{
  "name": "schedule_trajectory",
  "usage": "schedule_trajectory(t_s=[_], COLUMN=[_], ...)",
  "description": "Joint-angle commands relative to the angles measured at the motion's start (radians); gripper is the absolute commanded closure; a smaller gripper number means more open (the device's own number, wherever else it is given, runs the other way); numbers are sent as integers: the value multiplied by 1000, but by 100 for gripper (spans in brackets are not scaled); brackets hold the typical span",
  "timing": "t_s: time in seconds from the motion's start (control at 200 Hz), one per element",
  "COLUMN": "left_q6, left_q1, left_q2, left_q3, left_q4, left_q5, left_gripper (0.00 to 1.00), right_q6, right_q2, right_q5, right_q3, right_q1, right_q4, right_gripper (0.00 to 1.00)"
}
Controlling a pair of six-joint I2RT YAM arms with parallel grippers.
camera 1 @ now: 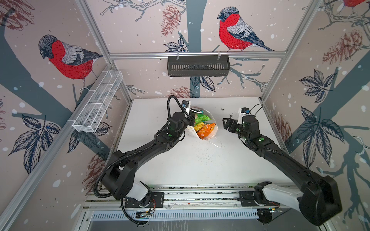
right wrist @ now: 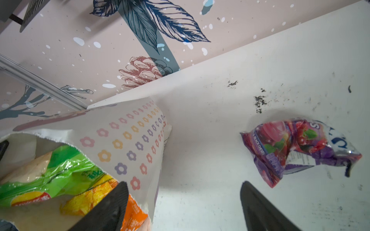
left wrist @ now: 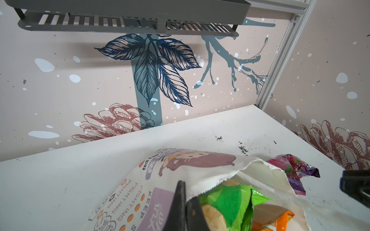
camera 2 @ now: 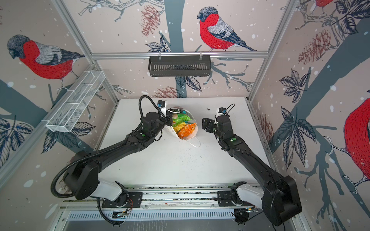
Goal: Take the snacks out of the paper bag
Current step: Place the snack at the top-right of the table, then pick up the snack from the paper bag.
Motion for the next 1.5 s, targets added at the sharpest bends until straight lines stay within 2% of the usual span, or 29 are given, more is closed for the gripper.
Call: schedule_trajectory(t_s=[0.0, 0.36, 0.746, 0.966, 1.096, 1.496], left_q6=[-20, -37, -41, -72, -79, -70], left_q1=[0, 0, 0, -3, -4, -11], left_q2=[10, 86, 140, 125, 118, 103], left_q3=[17, 102, 144, 112, 96, 67], left_q4=[-6, -14, 5, 29, 35, 42], left_q5=[-9, 6, 30, 82, 64, 57], left_gripper=[100, 100, 100, 100, 100, 100], right_q6=[-15, -12, -14, -3, 13, 34], right_q2=[-14, -58, -33, -12, 7, 139], right_q5=[-12, 5, 63, 6, -49, -112], right_q3=[-11, -60, -97, -108, -136, -88], right_q1=[27, 118, 232, 247, 250, 267], right_q4=[29, 60, 58, 94, 166, 196], right_gripper=[12, 12, 16, 17, 17, 17])
